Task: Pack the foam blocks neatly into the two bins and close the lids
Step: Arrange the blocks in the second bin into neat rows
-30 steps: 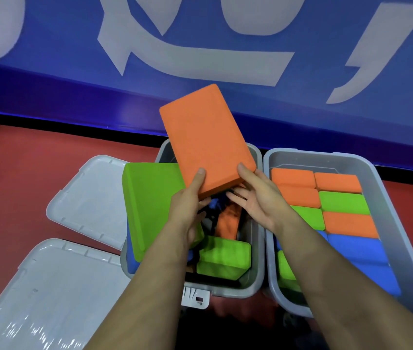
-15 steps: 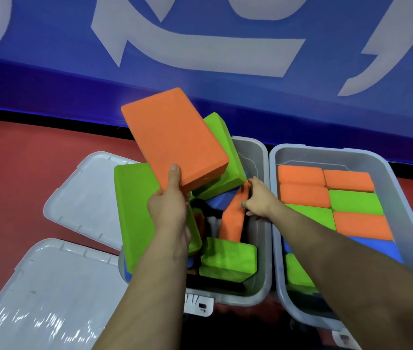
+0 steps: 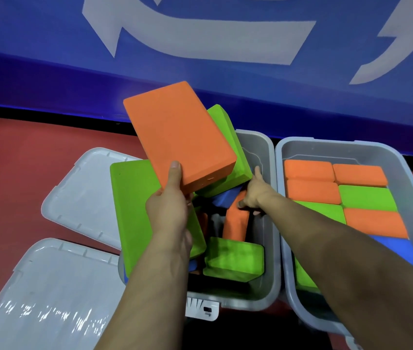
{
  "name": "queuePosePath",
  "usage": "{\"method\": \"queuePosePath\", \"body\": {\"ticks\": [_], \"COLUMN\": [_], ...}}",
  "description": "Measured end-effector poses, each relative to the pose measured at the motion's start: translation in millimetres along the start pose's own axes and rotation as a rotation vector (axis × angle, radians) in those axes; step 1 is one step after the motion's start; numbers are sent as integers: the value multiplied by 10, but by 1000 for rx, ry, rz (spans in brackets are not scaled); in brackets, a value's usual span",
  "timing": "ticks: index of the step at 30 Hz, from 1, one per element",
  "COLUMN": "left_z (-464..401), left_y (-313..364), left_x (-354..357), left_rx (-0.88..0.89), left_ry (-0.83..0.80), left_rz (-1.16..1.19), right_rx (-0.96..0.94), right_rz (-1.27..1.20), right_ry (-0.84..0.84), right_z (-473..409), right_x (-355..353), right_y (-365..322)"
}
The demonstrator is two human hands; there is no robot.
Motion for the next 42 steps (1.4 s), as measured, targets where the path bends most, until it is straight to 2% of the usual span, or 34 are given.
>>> {"method": "queuePosePath", "body": {"ticks": [6,12,17,24,28,33,38,42], "left_z": [6,20,16,48,49,63,68,49], "left_y": [-1,14,24,55,67,78,116,139], "left_x": [29,7,-8,-20,-13,-24,-36,-78], "left_rx": [-13,-3,-5,-23,-26,-38,-41,-20], "left_ry": [-9,-3,8,2,1,0,3,3], "left_rz": [-2,-29,-28,-5,-5,16,33,26], "right_rx": [51,-45,-94,-144,-123,-244,-320,-267], "right_rz": [-54,52,-30,243,170,67,36,74], "right_ry": [-18,-26,-75,-39,-3,73,12,-57], "right_z": [-37,-27,-23,-67,-28,110,253,290], "right_x": [-47,14,-29,1,-67,-88,66,169], "right_y": [16,-38,11,-62,-120,-149,-8,24]}}
Point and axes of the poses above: each hand's wrist, its own z-axis away from the middle knuckle, its own x-axis out of the palm, y = z × x, the point moved 9 cm from there along -z, towards the middle knuckle, and after that the axes turned 7 degrees about -z, right-handed, at the moved point
